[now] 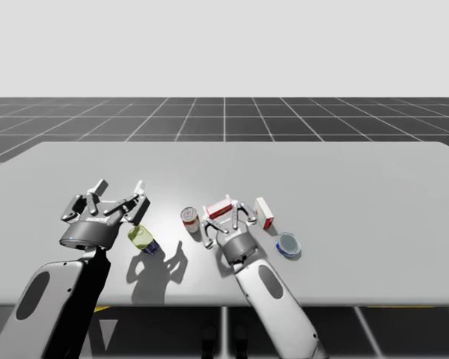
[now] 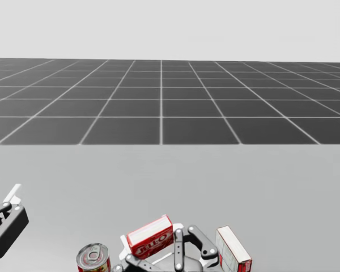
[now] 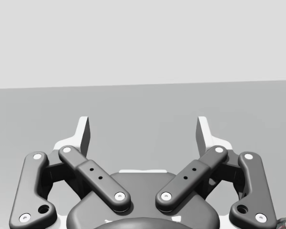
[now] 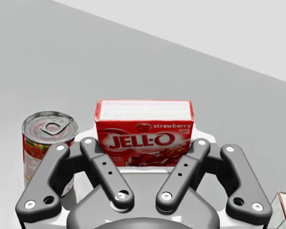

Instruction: Pick up the gelatin box and lift it.

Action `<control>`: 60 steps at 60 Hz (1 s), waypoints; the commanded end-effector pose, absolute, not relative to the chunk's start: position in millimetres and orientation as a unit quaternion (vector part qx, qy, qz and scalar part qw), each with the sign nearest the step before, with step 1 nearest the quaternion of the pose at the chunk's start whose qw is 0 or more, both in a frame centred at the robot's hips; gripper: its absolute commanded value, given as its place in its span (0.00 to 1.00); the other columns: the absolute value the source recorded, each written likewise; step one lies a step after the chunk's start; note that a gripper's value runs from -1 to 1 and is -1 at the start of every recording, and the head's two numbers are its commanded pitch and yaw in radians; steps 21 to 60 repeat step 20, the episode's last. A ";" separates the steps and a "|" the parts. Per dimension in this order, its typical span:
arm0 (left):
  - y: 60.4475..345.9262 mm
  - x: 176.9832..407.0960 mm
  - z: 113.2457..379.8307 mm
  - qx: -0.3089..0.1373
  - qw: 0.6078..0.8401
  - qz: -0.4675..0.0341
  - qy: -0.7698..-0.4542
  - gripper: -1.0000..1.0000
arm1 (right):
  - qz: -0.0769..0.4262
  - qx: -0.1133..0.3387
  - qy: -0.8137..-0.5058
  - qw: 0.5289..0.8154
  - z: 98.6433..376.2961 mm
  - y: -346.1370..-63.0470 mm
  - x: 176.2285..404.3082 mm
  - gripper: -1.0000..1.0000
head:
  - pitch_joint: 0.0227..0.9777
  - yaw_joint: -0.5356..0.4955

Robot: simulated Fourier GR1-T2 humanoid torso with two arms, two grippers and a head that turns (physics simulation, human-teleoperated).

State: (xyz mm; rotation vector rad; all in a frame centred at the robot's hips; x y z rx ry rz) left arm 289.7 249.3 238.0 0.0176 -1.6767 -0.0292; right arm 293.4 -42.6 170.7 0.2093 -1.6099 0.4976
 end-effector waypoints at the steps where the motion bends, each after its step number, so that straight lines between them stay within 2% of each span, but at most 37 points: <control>1: 249.3 289.5 238.3 0.007 0.669 -0.013 -0.743 0.00 | 0.161 0.042 -0.757 0.632 211.6 -51.0 306.7 0.96 | 0.42 0.49; 18: 249.0 289.3 238.4 0.006 0.669 -0.013 -0.743 0.00 | 0.140 0.033 -0.802 0.580 275.3 -61.9 307.0 0.96 | 0.41 0.49; 20: 248.7 289.2 238.4 0.006 0.669 -0.014 -0.743 0.00 | 0.138 0.027 -0.813 0.565 286.4 -64.7 305.9 0.95 | 0.41 0.49; 60: 248.7 289.2 238.4 0.006 0.669 -0.014 -0.743 0.00 | 0.138 0.027 -0.813 0.565 286.4 -64.7 305.9 0.95 | 0.41 0.49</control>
